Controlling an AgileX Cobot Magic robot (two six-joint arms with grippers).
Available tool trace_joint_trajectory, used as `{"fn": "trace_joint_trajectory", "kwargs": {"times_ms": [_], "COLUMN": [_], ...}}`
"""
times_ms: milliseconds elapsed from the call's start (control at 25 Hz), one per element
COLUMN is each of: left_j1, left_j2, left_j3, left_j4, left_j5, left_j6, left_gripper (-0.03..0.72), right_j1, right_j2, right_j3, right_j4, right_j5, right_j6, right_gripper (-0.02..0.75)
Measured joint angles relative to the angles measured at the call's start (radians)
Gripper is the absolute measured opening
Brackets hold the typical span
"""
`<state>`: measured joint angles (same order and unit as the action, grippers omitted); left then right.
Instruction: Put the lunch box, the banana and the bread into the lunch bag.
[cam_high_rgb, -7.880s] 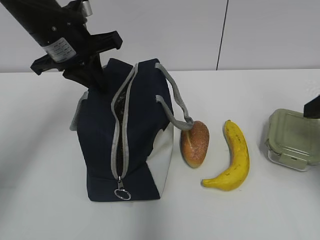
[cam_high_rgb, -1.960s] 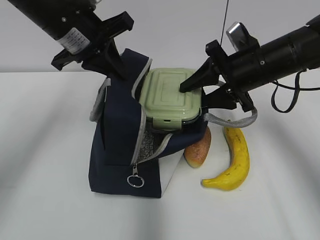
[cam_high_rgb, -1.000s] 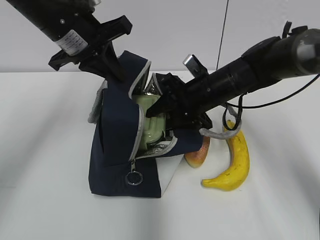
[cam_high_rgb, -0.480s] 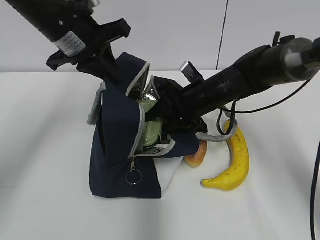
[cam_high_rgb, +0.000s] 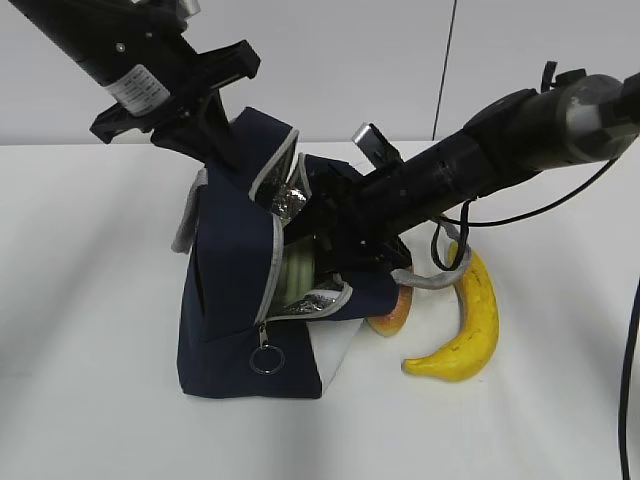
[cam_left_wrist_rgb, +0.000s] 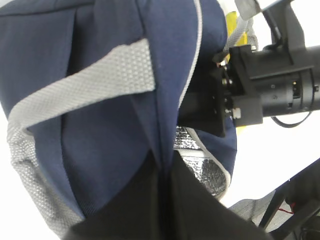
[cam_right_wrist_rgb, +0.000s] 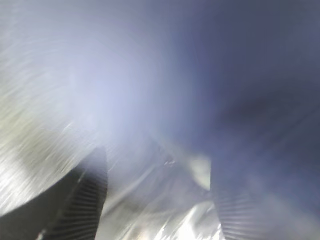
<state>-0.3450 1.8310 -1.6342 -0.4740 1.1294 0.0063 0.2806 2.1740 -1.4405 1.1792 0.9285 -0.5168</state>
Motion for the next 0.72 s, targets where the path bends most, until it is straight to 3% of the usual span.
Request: {"fn": "trace_joint_trajectory", "kwargs": {"times_ms": [240,480,720], "left_j1": [0.000,0.000,0.000], "left_j2": [0.000,0.000,0.000], "left_j3": [0.000,0.000,0.000], "left_j4": [0.002,0.021,0.063], "left_j5": [0.009,0.019,0.036], "left_j6": [0.000,0.000,0.000], "left_gripper": [-0.003,-0.003,-0.003], "right_j1": [-0.010,-0.010,-0.010], "right_j2": [-0.005,-0.179,-0.380], "right_j3": [-0.023,-0.023,0.026], "right_j4": [-0.013,-0.064,-0.299], "right_j5": [0.154,0.167,0.097], "right_j6": [-0.037,-0.045,0.031], "right_gripper": [0.484,0.489,0.489]}}
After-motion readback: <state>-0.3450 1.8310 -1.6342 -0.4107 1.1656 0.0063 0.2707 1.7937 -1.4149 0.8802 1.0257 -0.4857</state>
